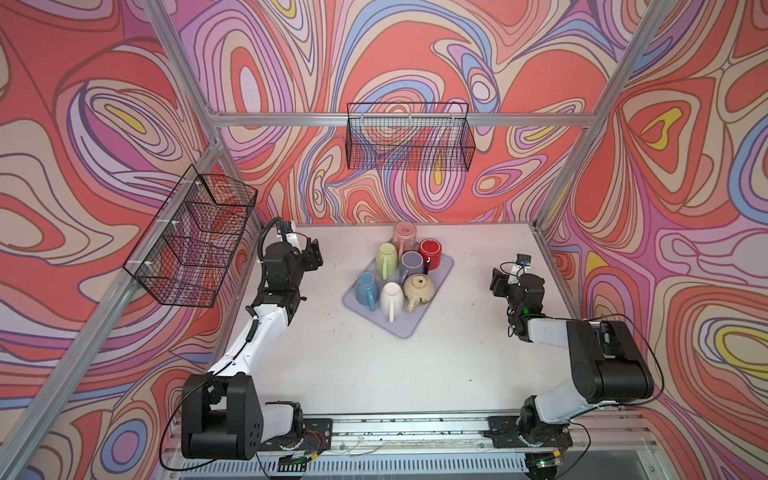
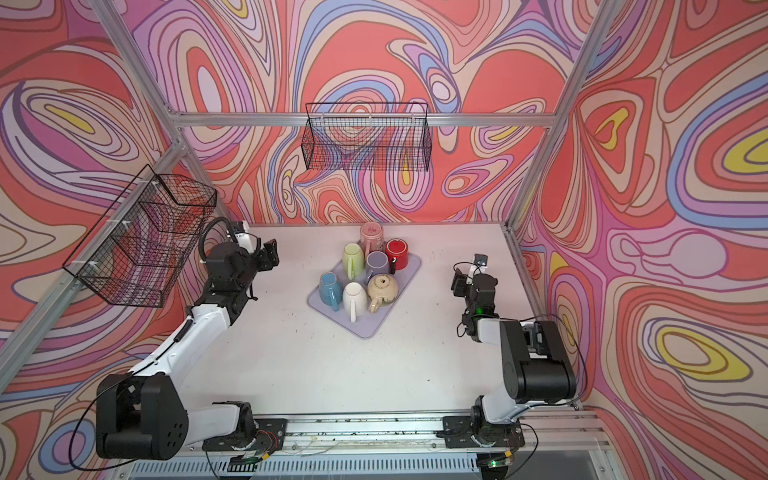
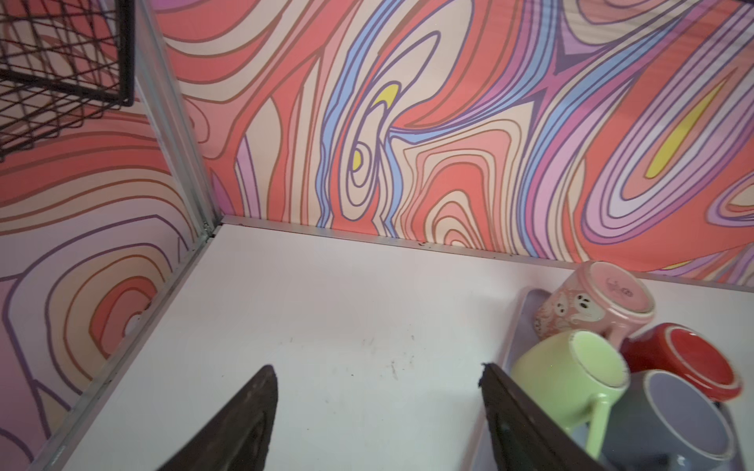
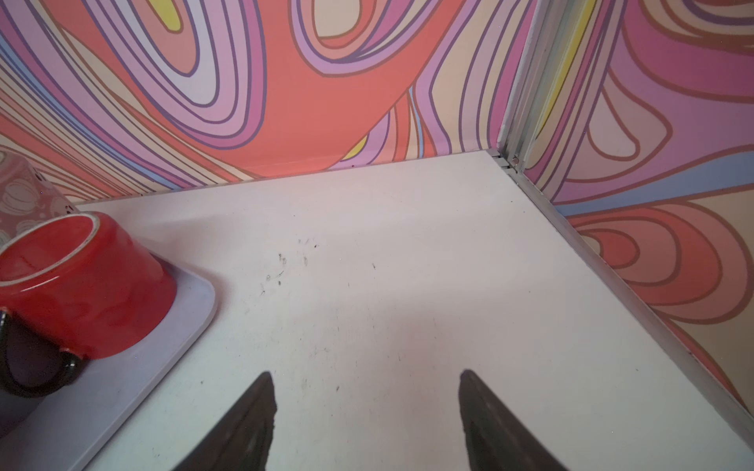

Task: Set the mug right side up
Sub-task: 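Raise the left arm near the tray while the right gripper reaches toward the cream mug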

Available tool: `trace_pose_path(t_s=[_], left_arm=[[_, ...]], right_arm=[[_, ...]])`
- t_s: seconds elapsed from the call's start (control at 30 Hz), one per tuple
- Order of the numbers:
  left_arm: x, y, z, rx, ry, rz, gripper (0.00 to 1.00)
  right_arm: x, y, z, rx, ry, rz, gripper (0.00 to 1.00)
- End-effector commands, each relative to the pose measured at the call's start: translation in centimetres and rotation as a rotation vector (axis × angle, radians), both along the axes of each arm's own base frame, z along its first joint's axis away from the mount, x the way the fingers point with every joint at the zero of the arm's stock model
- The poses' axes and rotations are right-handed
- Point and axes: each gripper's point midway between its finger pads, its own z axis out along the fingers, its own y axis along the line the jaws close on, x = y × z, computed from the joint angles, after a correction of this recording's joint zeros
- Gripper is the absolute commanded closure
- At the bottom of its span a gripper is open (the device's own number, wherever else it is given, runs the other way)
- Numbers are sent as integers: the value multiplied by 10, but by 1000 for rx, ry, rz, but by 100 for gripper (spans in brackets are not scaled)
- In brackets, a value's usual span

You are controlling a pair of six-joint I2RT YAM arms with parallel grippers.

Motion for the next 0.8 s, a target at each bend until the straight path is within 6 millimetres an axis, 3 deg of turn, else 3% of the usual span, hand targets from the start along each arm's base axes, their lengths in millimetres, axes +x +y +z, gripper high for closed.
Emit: trace_pose_path(t_s=[0.0, 0.23, 0.33, 0.53, 0.77], left_arm=[[-18, -29, 3, -38, 91, -75, 20], [-43, -83, 34, 5, 66, -269, 18], [-54, -97, 40, 7, 57, -329, 18], [-64, -107, 42, 37, 51, -407, 18], [-72, -119, 27, -9, 59, -460, 18]], right_arm=[[-4, 6, -1, 11, 80, -3, 27], [-11, 23, 31, 79, 141, -3, 31], [-19, 33, 46, 79, 174, -26, 32], [-42, 62, 63, 143, 226, -39, 34], [-78, 99, 75, 185, 283, -34, 34]])
